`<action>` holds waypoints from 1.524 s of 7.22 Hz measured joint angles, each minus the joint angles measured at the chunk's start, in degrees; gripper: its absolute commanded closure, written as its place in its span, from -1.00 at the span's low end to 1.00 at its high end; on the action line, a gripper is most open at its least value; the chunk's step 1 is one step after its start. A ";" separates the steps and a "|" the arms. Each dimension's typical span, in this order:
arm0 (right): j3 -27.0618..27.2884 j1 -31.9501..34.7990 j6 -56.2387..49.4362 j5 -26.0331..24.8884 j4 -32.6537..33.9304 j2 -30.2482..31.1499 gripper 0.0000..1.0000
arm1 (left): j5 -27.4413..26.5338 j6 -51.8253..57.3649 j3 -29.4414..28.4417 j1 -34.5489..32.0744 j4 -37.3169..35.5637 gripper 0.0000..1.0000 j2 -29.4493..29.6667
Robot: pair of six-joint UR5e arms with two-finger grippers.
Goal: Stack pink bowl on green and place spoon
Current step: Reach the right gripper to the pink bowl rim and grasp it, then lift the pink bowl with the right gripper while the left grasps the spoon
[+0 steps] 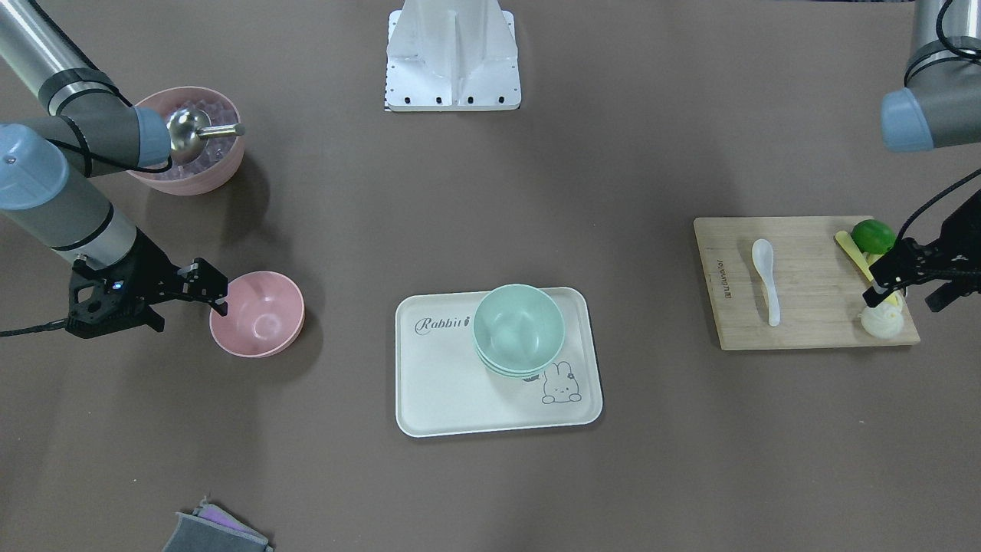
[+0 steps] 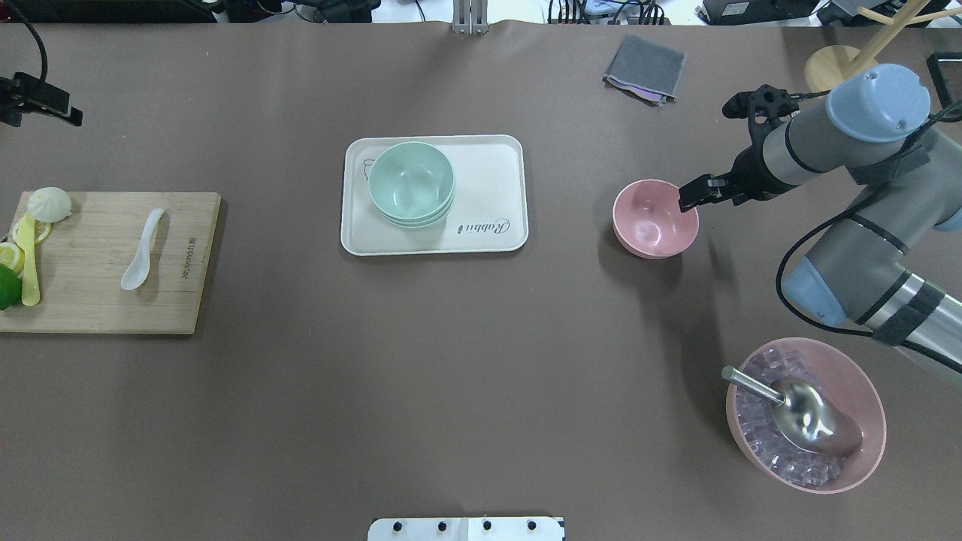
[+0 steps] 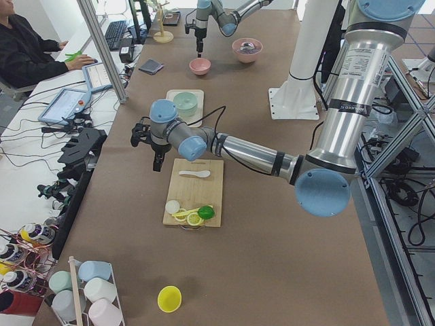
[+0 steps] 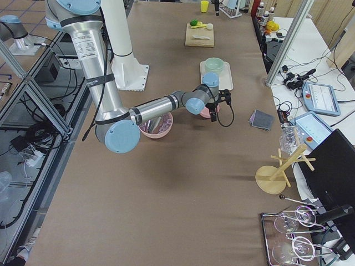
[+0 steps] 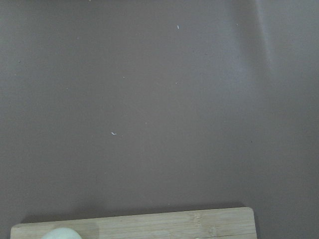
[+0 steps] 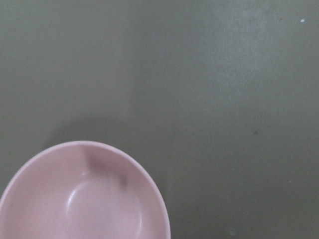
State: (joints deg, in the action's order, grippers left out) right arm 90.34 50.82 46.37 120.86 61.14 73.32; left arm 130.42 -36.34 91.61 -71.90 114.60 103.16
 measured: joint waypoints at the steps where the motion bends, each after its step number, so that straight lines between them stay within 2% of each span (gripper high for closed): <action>1: -0.13 -1.14 0.26 -0.20 -0.16 0.40 0.39 | 0.00 -0.01 0.05 0.00 0.01 -0.96 0.07; 2: -0.36 -1.84 0.32 -0.28 -0.21 0.47 0.99 | 0.01 0.11 0.02 0.00 0.01 -0.96 0.14; 5: -0.74 -1.91 0.53 -0.22 -0.16 0.01 1.00 | 0.14 0.39 -0.12 0.00 0.03 -0.96 0.20; 7: -0.55 0.36 2.19 0.67 -0.13 -0.50 1.00 | 0.22 0.07 -0.02 0.23 0.09 -0.96 0.26; 11: 0.06 8.08 10.12 9.97 -0.11 -5.50 1.00 | -1.44 -0.13 -1.47 5.13 0.13 -0.96 0.33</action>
State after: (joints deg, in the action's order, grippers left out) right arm 90.40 58.90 56.49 130.83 61.03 67.82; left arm 128.98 -36.47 90.14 -66.77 114.73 103.49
